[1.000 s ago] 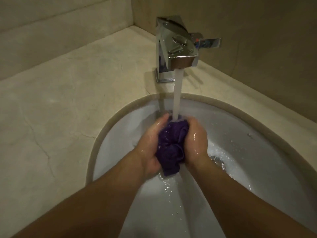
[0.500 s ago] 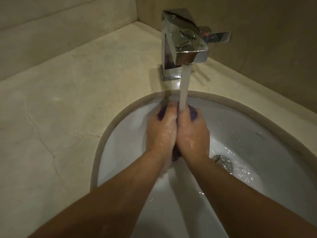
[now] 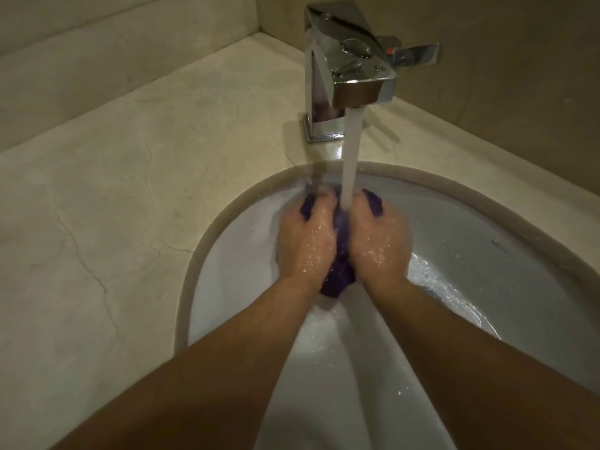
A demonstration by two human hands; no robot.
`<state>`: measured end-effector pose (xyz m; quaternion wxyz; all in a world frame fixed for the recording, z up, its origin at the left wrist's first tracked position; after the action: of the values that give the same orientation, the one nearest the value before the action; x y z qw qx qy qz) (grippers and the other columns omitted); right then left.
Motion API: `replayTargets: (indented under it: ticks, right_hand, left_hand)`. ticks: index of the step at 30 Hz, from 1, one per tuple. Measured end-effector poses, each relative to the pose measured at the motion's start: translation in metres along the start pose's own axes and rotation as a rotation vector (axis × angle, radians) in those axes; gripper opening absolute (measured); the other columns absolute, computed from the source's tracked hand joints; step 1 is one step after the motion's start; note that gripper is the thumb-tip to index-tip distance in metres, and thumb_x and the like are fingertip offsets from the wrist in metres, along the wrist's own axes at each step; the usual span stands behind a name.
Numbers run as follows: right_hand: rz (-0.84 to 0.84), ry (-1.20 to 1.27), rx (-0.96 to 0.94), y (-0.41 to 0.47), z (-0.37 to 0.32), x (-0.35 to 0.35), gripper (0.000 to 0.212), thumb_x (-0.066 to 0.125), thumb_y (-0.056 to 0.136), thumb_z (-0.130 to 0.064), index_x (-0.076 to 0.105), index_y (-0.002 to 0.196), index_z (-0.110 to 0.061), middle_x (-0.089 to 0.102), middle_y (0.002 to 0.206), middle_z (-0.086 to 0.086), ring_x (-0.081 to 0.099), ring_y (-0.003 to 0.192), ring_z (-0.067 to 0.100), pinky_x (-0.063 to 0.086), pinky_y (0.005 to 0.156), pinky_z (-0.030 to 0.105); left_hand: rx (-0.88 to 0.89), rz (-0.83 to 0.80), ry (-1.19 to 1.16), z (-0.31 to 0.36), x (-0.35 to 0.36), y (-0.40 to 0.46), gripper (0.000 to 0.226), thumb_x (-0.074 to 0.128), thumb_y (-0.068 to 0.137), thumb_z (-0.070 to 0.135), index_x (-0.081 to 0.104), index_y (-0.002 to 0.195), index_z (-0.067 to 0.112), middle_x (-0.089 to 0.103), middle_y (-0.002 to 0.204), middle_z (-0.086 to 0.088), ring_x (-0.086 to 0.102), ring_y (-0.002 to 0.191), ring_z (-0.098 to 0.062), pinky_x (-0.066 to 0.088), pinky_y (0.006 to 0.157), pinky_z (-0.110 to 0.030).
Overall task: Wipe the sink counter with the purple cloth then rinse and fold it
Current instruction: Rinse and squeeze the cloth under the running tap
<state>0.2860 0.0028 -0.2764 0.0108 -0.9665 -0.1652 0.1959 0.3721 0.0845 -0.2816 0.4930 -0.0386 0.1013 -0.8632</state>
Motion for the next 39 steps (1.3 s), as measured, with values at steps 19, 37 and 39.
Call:
replayTargets:
  ticks: [19, 37, 39]
  right_hand:
    - [-0.394, 0.560, 0.297, -0.004, 0.008, -0.016, 0.042, 0.058, 0.091, -0.056, 0.071, 0.115, -0.023, 0.077, 0.107, 0.004, 0.075, 0.098, 0.026, 0.062, 0.079, 0.046]
    - [0.000, 0.385, 0.229, -0.011, 0.000, 0.017, 0.024, 0.061, 0.073, -0.047, 0.067, 0.068, -0.024, 0.068, 0.066, 0.003, 0.069, 0.075, 0.031, 0.058, 0.078, 0.056]
    - [0.024, 0.374, 0.220, -0.010, 0.001, 0.016, 0.019, 0.064, 0.071, -0.044, 0.067, 0.064, -0.027, 0.066, 0.062, -0.003, 0.067, 0.070, 0.027, 0.058, 0.076, 0.052]
  left_hand:
    - [-0.314, -0.333, -0.141, -0.009, 0.020, -0.005, 0.042, 0.063, 0.083, 0.056, 0.073, 0.106, 0.022, 0.077, 0.100, -0.008, 0.072, 0.088, -0.031, 0.057, 0.066, -0.037]
    - [-0.006, 0.030, -0.076, -0.001, 0.003, -0.002, 0.009, 0.064, 0.087, 0.030, 0.071, 0.085, 0.024, 0.073, 0.079, 0.003, 0.071, 0.083, -0.021, 0.059, 0.087, -0.052]
    - [0.030, 0.043, -0.053, 0.002, 0.001, -0.002, 0.009, 0.063, 0.076, 0.036, 0.068, 0.073, 0.029, 0.070, 0.073, 0.003, 0.069, 0.082, -0.027, 0.058, 0.083, -0.056]
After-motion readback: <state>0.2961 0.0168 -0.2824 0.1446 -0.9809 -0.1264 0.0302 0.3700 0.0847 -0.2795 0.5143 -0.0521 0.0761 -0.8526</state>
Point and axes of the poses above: each hand's wrist, its own y-axis towards the middle knuckle, its own x-axis out of the palm, z = x × y, the point moved 6 cm from there along y, towards the middle knuckle
